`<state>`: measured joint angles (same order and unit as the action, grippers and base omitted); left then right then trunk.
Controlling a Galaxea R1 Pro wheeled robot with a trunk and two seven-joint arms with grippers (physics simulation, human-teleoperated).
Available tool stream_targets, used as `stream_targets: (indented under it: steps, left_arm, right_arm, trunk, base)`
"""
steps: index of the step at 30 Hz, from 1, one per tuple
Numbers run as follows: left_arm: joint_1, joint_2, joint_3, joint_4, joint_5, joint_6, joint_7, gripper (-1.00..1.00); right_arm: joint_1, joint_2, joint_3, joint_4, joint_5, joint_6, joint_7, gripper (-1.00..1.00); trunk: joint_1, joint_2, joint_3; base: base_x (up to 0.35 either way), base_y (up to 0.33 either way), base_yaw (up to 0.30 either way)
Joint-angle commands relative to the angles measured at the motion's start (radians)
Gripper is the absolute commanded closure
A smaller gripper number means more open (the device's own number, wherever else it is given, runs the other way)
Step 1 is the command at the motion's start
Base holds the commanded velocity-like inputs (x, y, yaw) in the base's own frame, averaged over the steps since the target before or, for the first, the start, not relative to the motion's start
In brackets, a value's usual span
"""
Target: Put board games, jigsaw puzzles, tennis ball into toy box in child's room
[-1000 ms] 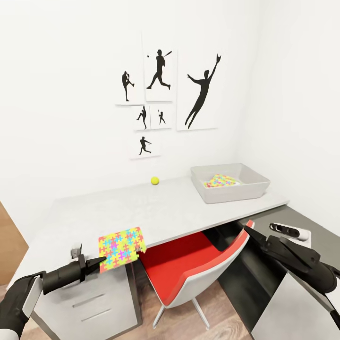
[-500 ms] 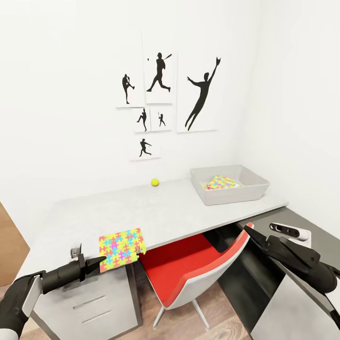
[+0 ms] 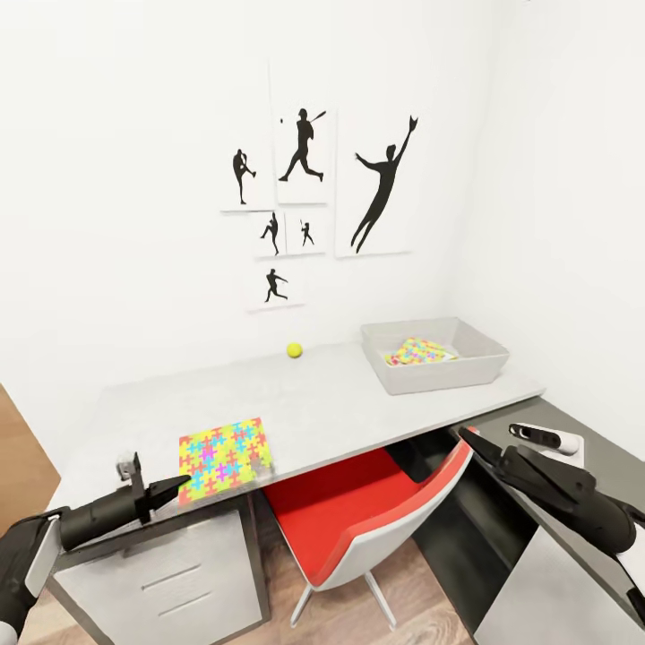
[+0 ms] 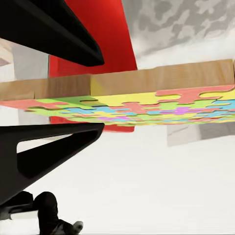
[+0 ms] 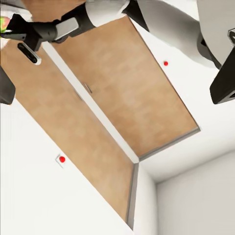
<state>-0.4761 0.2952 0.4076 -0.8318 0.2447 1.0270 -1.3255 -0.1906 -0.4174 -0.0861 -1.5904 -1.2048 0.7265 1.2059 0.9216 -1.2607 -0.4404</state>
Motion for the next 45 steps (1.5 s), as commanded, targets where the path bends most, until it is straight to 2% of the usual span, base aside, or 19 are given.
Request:
stream_targets:
  steps: [1,5,7,8,9,13,14,17,31,45]
  left_arm:
    - [-0.001,0.002,0.000,-0.006,-0.001,0.010,-0.005,1.00]
    - [-0.002,0.009,-0.003,-0.058,0.000,0.020,-0.022,1.00]
    - [-0.003,0.009,-0.005,-0.088,0.000,0.020,-0.065,1.00]
    - [-0.004,0.009,-0.007,-0.098,0.000,0.020,-0.083,1.00]
    - [-0.013,0.009,-0.016,-0.135,-0.001,0.020,-0.139,1.00]
    - [-0.037,0.011,-0.046,-0.181,-0.007,0.020,-0.220,1.00]
    - [-0.043,0.015,-0.052,-0.187,-0.008,0.020,-0.234,1.00]
    - [-0.059,0.051,-0.061,-0.195,-0.006,0.020,-0.245,1.00]
    - [-0.062,0.080,-0.067,-0.198,-0.005,0.020,-0.245,1.00]
    - [-0.062,0.088,-0.067,-0.198,-0.003,0.020,-0.245,1.00]
  right_arm:
    - [-0.001,-0.001,-0.001,0.000,-0.002,0.007,-0.015,-1.00]
    - [0.000,-0.001,-0.028,0.001,0.008,0.014,-0.142,-1.00]
    - [-0.001,-0.001,-0.040,0.001,0.010,0.019,-0.212,-1.00]
    - [0.000,-0.001,-0.042,0.001,0.010,0.020,-0.226,-1.00]
    - [-0.001,-0.001,-0.045,0.001,0.011,0.021,-0.253,-1.00]
    - [0.000,-0.001,-0.048,0.001,0.012,0.021,-0.282,-1.00]
    - [0.000,-0.001,-0.049,0.001,0.012,0.020,-0.293,-1.00]
    - [0.000,0.000,-0.049,0.001,0.011,0.016,-0.353,-1.00]
    - [0.001,0.004,-0.049,0.009,0.008,0.012,-0.376,-1.00]
    - [0.001,0.004,-0.050,0.014,0.001,0.015,-0.376,-1.00]
  trunk:
    - [-0.004,0.007,0.002]
    - [-0.019,0.035,0.015]
    - [-0.027,0.049,0.021]
    - [-0.031,0.056,0.024]
    - [-0.035,0.063,0.027]
    - [-0.050,0.091,0.040]
    - [-0.054,0.098,0.043]
    - [-0.065,0.119,0.052]
    - [-0.119,0.217,0.096]
    - [-0.173,0.315,0.140]
  base:
    - [0.000,0.000,0.000]
    - [0.000,0.000,0.000]
    - [0.000,0.000,0.000]
    - [0.000,0.000,0.000]
    - [0.000,0.000,0.000]
    - [0.000,0.000,0.000]
    - [0.000,0.000,0.000]
    - [0.000,0.000,0.000]
    - [0.000,0.000,0.000]
    - [0.000,0.000,0.000]
